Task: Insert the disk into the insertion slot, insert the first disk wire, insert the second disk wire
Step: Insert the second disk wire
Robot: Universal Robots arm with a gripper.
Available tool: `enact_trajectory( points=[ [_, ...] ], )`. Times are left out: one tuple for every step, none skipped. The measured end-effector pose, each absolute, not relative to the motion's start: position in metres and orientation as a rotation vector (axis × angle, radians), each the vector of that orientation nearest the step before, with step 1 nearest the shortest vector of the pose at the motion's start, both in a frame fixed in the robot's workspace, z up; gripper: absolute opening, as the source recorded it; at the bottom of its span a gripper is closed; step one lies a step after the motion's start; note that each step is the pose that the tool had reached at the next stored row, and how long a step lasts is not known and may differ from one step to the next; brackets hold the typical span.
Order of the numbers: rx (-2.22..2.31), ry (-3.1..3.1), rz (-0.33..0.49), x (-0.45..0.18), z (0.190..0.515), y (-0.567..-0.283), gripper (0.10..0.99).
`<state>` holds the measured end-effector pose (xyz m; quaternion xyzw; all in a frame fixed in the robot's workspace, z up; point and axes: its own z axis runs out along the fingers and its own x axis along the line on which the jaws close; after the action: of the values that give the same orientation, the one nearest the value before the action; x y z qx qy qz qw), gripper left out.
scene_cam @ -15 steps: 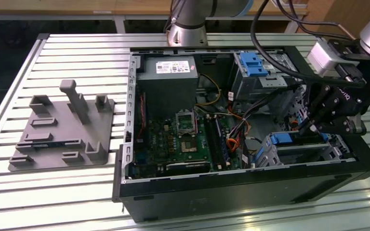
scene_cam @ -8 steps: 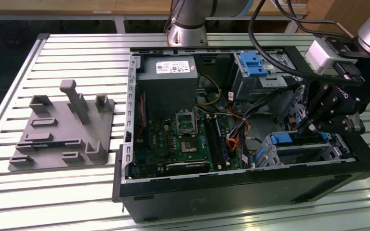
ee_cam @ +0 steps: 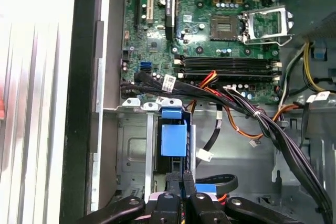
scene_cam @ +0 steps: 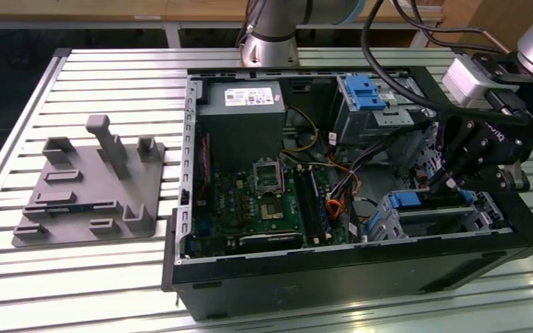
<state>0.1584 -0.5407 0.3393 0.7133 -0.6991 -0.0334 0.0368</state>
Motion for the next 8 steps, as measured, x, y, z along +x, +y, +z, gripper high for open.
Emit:
enact_trajectory(
  points=[
    [2.198,-2.138,-0.102,0.1584,0.3393,-0.5407,0.145],
    [2.199,-2.137,-0.102,0.1584,0.3393,-0.5407,0.145],
    [2.199,-2.136,-0.102,0.1584,0.3393,-0.5407,0.145],
    [2.200,-2.136,-0.102,0.1584,0.3393,-0.5407,0.145],
    [2.200,-2.136,-0.102,0.1584,0.3393,-0.5407,0.145],
    [2.200,-2.136,-0.102,0.1585,0.3393,-0.5407,0.145],
    [2.200,-2.136,-0.102,0.1587,0.3393,-0.5406,0.145],
    [2.199,-2.136,-0.102,0.1589,0.3393,-0.5406,0.145]
  ],
)
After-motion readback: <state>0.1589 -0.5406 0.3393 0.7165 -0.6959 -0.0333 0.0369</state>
